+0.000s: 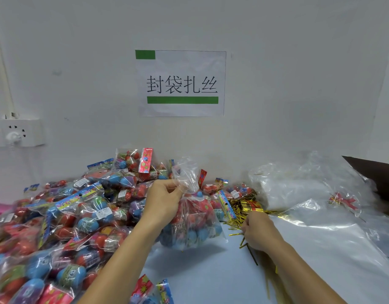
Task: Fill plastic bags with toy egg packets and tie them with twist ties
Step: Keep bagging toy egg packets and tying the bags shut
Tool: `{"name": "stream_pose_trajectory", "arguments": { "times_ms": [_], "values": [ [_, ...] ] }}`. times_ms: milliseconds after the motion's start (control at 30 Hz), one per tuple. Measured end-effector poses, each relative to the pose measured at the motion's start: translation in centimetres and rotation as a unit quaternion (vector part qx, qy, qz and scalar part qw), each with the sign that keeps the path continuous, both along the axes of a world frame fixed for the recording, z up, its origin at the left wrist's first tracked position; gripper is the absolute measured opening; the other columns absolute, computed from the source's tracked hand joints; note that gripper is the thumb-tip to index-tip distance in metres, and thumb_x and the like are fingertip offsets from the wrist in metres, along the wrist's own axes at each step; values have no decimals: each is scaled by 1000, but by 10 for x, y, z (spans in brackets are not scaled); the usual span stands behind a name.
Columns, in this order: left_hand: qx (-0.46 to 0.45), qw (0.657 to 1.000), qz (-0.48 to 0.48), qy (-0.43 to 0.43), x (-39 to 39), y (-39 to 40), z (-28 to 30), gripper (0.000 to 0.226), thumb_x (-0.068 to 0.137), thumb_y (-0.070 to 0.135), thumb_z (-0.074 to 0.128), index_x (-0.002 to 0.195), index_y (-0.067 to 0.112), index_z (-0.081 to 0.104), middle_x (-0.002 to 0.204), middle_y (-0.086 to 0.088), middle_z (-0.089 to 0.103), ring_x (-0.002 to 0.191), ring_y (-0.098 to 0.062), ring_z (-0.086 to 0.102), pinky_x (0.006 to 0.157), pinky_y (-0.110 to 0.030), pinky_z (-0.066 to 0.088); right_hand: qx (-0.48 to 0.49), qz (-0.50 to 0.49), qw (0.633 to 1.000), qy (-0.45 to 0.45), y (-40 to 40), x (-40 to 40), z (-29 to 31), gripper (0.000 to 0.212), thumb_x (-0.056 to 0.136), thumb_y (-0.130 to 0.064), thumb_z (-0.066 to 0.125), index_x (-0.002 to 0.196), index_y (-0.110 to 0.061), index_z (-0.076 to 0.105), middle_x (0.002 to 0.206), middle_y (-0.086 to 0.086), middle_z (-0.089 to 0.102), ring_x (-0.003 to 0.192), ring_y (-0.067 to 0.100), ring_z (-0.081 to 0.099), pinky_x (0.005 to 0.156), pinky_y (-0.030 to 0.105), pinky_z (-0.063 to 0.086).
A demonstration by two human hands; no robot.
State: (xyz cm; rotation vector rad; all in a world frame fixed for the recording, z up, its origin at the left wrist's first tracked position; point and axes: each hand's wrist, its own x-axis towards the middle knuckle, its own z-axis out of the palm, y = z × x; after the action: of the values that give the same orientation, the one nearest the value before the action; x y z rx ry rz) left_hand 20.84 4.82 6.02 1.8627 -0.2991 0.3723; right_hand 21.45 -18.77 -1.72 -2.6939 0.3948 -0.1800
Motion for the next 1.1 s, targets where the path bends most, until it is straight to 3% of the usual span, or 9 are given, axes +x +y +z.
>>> {"name": "stream_pose_trajectory", "arguments": {
  "times_ms": [167,300,367,433,567,700,833,1000,1100],
  "values": [
    [8,1000,0,-1,-1,0,1,52,97,21,63,45,29,66,43,10,44,48,-11,34,53,-24,34,-29,35,999,28,-2,-6,23,37,89,3,45,62,-19,32,66,1,37,63,19,38,47,22,28],
    [6,1000,-7,3,0,1,0,53,96,21,63,43,27,63,38,14,44,38,-3,33,48,-19,33,-8,53,998,26,-7,-17,43,25,98,-5,49,75,-14,49,100,20,70,82,22,62,86,38,54],
    [8,1000,-13,4,-1,1,1,46,97,22,63,51,26,63,40,16,49,38,-1,40,46,-14,35,11,66,998,5,-10,-21,50,22,97,-1,49,79,-11,54,91,22,72,65,15,61,81,37,57],
    [11,1000,-16,12,-1,1,1,40,97,23,63,57,23,67,46,12,55,46,-3,45,46,-14,38,32,81,996,-17,-14,-21,56,24,97,-2,53,75,-9,61,74,10,70,56,9,60,72,32,58],
    [7,999,-38,27,0,3,-2,41,98,22,62,60,7,68,52,-1,47,51,-15,38,50,-21,38,30,107,991,-71,-10,-24,73,28,96,-10,60,69,-10,70,67,7,71,58,11,62,67,27,54],
    [21,998,-49,36,0,3,-4,58,100,26,60,42,20,52,45,9,38,41,-5,33,47,-12,35,45,128,978,-155,7,-25,82,29,96,-17,61,68,-12,69,69,3,71,64,3,63,59,19,46],
    [28,997,-67,37,1,2,-3,63,101,30,58,41,21,42,47,7,32,43,-8,29,50,-17,34,68,151,962,-215,27,-25,86,27,97,-20,63,70,-23,66,65,-3,67,58,6,56,55,20,42],
    [17,996,-86,18,-1,-1,-1,62,100,22,61,40,22,49,47,9,37,44,-7,29,46,-15,30,86,180,942,-269,46,-29,85,27,95,-19,66,70,-28,64,59,-16,61,60,-10,57,56,6,41],
    [13,993,-111,24,-4,-3,2,59,99,31,63,42,22,49,50,6,36,47,-11,28,50,-21,29,95,202,937,-269,53,-28,85,22,95,-19,66,74,-24,69,56,-15,61,56,-8,56,55,7,40]
  ]
}}
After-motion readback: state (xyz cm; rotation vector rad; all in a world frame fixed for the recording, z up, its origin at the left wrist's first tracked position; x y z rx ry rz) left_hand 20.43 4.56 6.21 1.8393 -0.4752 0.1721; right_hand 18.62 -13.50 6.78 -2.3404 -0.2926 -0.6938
